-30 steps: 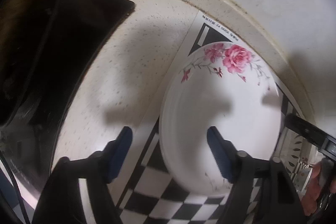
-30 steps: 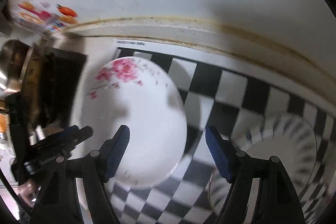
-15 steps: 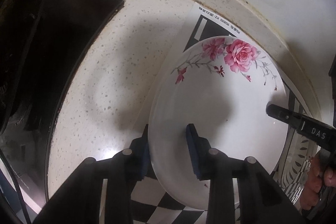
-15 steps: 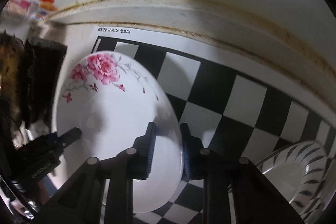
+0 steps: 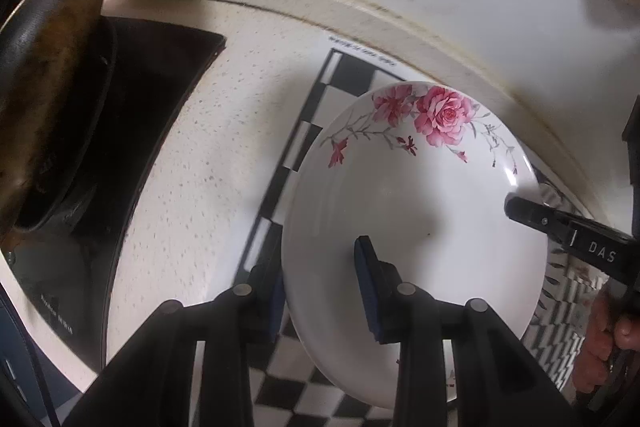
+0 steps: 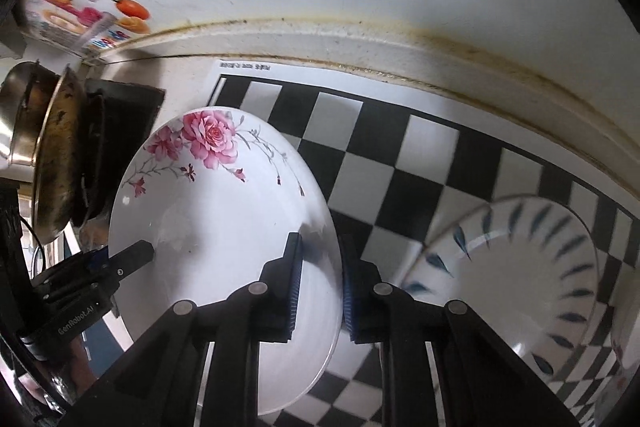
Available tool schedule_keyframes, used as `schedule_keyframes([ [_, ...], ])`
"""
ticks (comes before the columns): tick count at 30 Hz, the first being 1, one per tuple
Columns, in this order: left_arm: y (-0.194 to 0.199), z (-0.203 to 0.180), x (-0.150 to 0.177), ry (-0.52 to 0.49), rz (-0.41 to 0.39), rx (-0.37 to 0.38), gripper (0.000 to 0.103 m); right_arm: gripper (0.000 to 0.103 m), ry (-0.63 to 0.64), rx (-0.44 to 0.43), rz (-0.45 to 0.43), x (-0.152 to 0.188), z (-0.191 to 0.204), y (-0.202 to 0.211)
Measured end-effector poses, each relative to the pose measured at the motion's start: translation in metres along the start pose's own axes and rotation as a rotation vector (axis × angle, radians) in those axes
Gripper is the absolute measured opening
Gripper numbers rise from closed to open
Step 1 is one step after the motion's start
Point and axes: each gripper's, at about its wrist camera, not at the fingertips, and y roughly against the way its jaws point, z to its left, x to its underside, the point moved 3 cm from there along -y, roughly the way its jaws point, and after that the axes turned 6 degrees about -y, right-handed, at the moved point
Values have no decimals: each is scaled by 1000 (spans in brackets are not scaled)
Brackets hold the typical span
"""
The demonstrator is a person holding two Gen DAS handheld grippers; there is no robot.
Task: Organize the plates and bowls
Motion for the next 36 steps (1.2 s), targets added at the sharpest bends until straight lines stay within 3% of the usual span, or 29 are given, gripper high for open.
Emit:
schedule_keyframes([
  [10,61,-63,35,-101,-58,35,29,20,-60,-33,-90,70,-39,75],
  [20,63,-135,89,-247,-15,101,29,20,-168,-21,-171,172,-104,139],
  [27,43,-172,131,-335,54,113,29,20,-269,-23,-168,246,-146,141],
  [36,-3,-202,178,-422,183,94,29,20,-369,-21,-105,318,-194,107],
])
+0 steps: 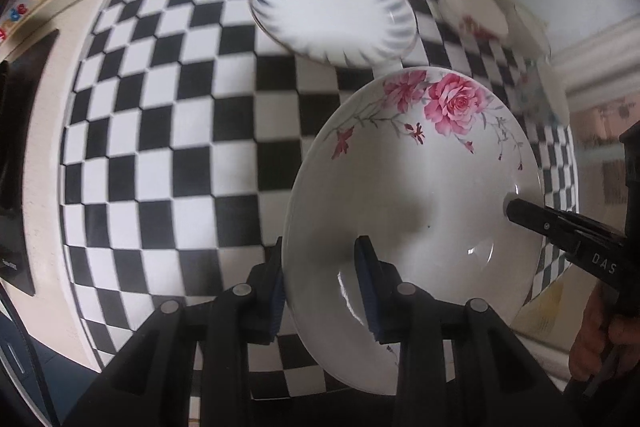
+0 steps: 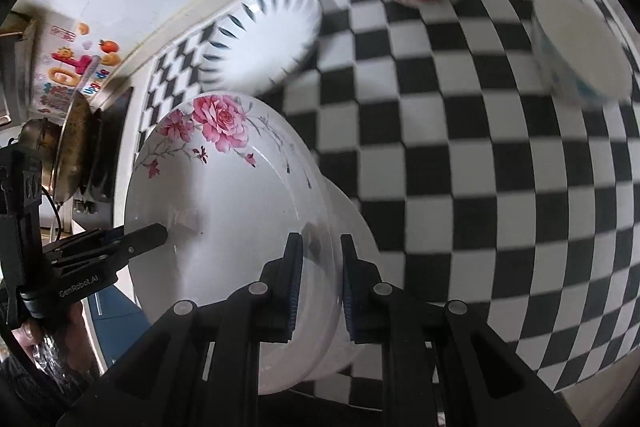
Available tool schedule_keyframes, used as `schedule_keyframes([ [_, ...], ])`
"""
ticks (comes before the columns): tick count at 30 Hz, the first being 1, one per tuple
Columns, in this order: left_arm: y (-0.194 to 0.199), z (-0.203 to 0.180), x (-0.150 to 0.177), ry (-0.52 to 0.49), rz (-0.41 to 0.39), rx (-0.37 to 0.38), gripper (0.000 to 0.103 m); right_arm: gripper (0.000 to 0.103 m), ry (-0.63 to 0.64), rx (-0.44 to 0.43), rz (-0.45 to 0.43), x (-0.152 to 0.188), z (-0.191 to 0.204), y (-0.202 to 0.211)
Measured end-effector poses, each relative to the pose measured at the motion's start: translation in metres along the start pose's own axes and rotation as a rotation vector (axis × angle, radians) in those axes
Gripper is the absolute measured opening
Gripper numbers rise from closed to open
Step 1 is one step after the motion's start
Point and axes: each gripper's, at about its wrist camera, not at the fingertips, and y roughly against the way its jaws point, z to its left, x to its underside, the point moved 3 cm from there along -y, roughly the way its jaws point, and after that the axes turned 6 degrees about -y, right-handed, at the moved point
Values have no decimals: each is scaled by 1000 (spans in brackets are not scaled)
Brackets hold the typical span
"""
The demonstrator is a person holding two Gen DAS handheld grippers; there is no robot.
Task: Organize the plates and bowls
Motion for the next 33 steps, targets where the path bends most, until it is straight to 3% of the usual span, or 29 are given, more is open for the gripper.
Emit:
schedule_keyframes([
  [6,-17,-13,13,-21,52,-23,29,20,-13,4,17,11,-16,-12],
  [17,-30,-6,19,-3,103,-59,30,18,21,21,73,14,-7,-32],
  [33,-39,-19,16,-32,171,-90,30,15,-26,-10,120,12,-10,-38],
])
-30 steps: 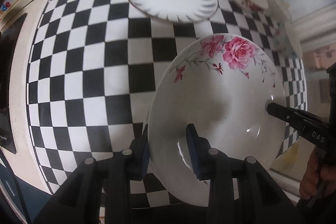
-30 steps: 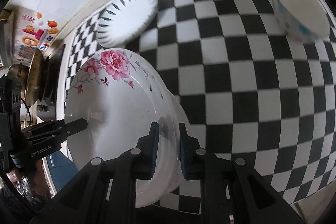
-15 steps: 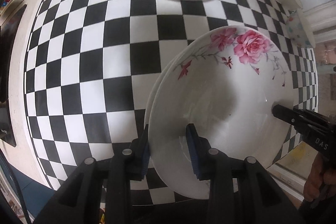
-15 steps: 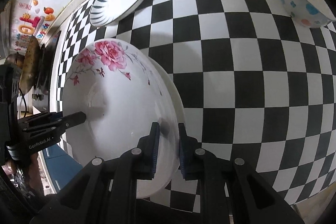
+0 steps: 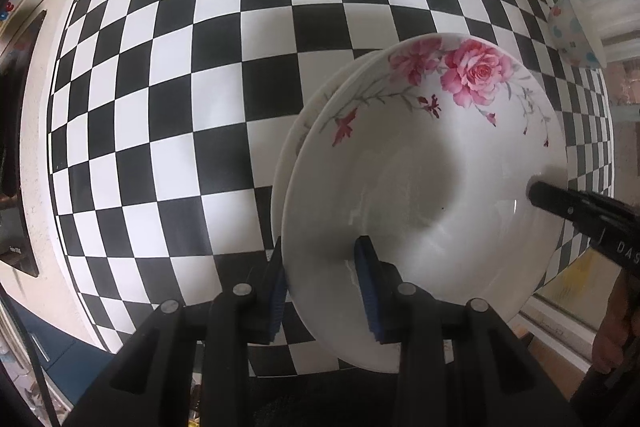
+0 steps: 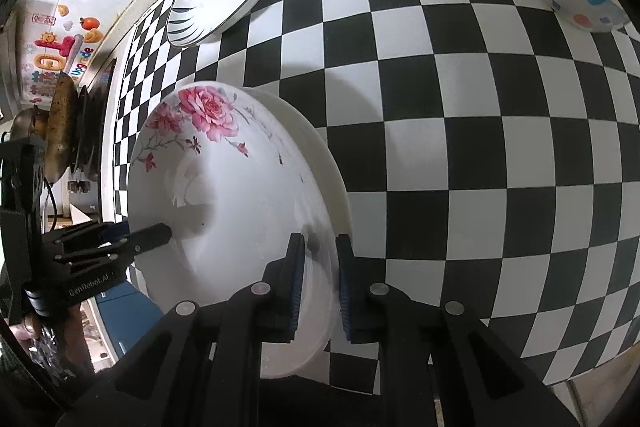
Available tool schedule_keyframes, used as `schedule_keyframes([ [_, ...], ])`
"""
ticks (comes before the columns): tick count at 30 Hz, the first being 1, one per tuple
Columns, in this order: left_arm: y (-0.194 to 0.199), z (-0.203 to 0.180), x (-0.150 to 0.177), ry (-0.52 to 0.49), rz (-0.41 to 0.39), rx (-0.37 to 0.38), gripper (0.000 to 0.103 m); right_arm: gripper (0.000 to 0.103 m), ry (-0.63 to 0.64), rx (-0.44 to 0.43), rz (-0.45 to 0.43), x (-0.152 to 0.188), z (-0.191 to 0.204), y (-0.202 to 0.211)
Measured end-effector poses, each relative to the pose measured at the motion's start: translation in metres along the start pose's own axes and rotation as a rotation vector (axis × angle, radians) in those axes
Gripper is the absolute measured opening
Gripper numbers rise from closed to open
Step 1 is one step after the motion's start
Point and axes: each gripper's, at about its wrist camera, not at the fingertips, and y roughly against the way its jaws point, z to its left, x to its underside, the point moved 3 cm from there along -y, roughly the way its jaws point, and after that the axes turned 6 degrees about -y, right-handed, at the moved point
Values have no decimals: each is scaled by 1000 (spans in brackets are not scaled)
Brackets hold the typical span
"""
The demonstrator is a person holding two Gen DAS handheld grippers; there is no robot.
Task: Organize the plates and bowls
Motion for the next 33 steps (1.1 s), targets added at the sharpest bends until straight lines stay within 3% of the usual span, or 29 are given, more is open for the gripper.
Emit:
schedule_keyframes([
  [6,-1,-3,-5,-6,29,-11,30,15,0,22,7,0,3,0],
  [16,-6,-37,-9,-95,41,-112,30,13,26,83,10,3,5,-1],
  [26,2,-50,-5,-76,22,-88,29,13,0,95,13,10,2,-3],
  [33,25,-39,-1,-45,-40,-93,29,13,21,139,-36,10,14,24],
])
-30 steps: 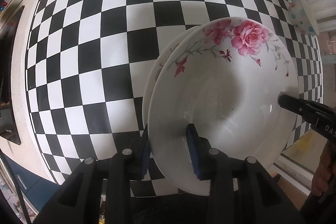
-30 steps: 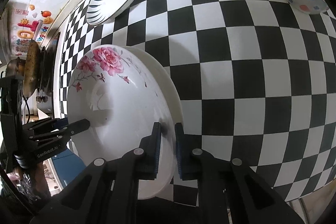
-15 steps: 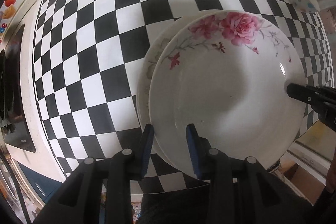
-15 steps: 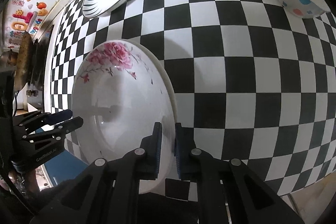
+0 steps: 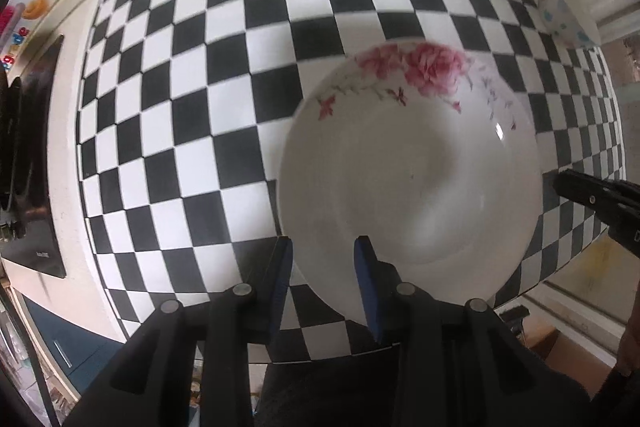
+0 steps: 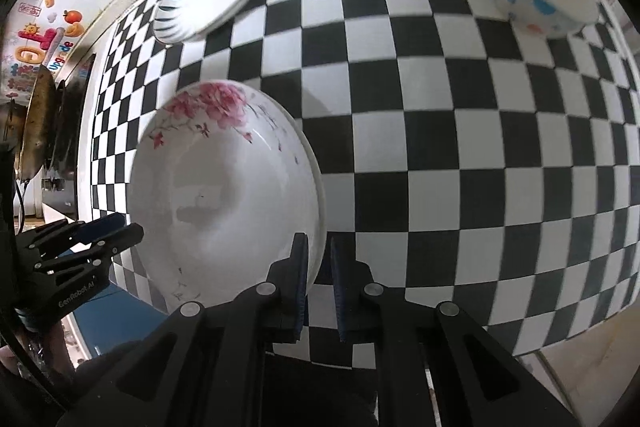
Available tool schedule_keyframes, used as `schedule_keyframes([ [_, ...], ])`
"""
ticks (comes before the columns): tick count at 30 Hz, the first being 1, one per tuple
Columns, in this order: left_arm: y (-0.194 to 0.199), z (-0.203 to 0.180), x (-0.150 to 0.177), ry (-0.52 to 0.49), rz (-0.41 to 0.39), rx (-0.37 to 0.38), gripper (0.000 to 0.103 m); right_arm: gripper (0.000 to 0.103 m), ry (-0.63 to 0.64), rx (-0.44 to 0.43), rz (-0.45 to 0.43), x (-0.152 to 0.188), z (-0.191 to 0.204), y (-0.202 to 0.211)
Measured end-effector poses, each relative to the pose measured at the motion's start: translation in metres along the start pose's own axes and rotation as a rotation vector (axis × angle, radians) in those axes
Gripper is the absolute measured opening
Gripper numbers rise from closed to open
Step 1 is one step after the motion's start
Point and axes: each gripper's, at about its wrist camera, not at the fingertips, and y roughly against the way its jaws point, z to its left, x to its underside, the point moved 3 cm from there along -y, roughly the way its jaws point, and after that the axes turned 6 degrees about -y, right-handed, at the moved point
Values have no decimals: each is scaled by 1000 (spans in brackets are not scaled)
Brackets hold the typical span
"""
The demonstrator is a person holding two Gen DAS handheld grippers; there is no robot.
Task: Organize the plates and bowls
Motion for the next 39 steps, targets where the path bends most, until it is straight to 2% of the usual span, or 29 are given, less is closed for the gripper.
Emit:
schedule_keyframes([
  [8,41,8,-3,7,-68,34,30,13,36,31,-12,-9,19,25],
  [9,45,18,-10,11,-77,35,30,15,30,26,-10,-12,21,26],
  [11,51,21,-15,26,-100,57,37,32,21,16,-4,-17,21,28],
  [13,57,35,-12,29,-127,53,44,71,0,-1,-21,-27,20,30],
  [15,55,42,-21,26,-151,38,57,76,-37,-34,-44,-43,18,34],
  [19,53,71,-57,60,-181,45,60,76,-91,-92,-72,-84,18,34],
  [23,39,109,-111,138,-186,99,60,76,-95,-127,-88,-141,31,18],
  [29,-5,156,-180,222,-138,155,60,76,-57,-87,-79,-219,56,-28],
  [32,-27,164,-202,228,-105,170,58,76,-54,-68,-67,-250,65,-49],
  [33,-32,165,-207,223,-98,171,54,75,-55,-62,-63,-255,67,-55],
  [34,-37,163,-211,208,-88,172,50,72,-54,-54,-55,-261,70,-62],
  [35,-41,162,-215,195,-75,167,35,70,-55,-49,-47,-265,71,-67],
  [36,-46,161,-217,186,-63,162,25,58,-59,-49,-36,-269,72,-71],
  [37,-49,158,-218,175,-56,168,26,40,-64,-47,-21,-271,73,-77],
  [39,-48,157,-218,171,-75,149,25,26,-74,-23,-5,-273,72,-84],
])
